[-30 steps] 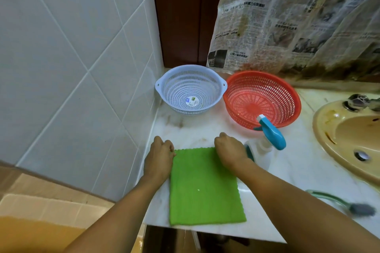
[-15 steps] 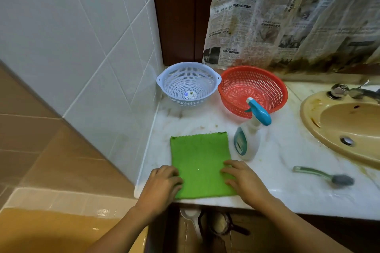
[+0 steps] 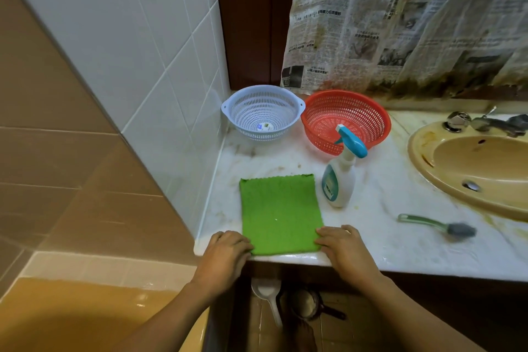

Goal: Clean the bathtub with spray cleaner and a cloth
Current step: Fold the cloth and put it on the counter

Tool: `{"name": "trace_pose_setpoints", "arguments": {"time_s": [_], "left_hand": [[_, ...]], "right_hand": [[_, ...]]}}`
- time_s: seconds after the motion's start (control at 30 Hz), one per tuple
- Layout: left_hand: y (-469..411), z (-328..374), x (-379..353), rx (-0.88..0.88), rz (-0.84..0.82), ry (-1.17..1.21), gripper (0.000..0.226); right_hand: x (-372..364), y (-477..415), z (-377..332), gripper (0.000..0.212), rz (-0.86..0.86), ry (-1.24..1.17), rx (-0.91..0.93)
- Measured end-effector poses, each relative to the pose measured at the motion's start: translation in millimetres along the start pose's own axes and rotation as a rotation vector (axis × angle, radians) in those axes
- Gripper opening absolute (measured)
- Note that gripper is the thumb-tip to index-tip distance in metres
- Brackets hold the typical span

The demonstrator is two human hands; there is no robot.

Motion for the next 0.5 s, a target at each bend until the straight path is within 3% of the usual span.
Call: {"name": "trace_pose_setpoints", "arguments": {"time_s": [0.5], "left_hand": [[16.8, -9.2, 44.7, 0.098, -0.043, 0.285, 0.023]], "right_hand": [[31.3, 26.2, -16.3, 0.016, -0.125, -0.241, -0.179]]}}
Point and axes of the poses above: each hand's wrist, its own y-axis away from the middle knuckle, its own x-axis out of the back of the hand, z = x × y, the point moved 7 cm from there along -y, towards the middle knuckle, and after that the axes turned 11 degrees about -y, right-handed, at the moved point
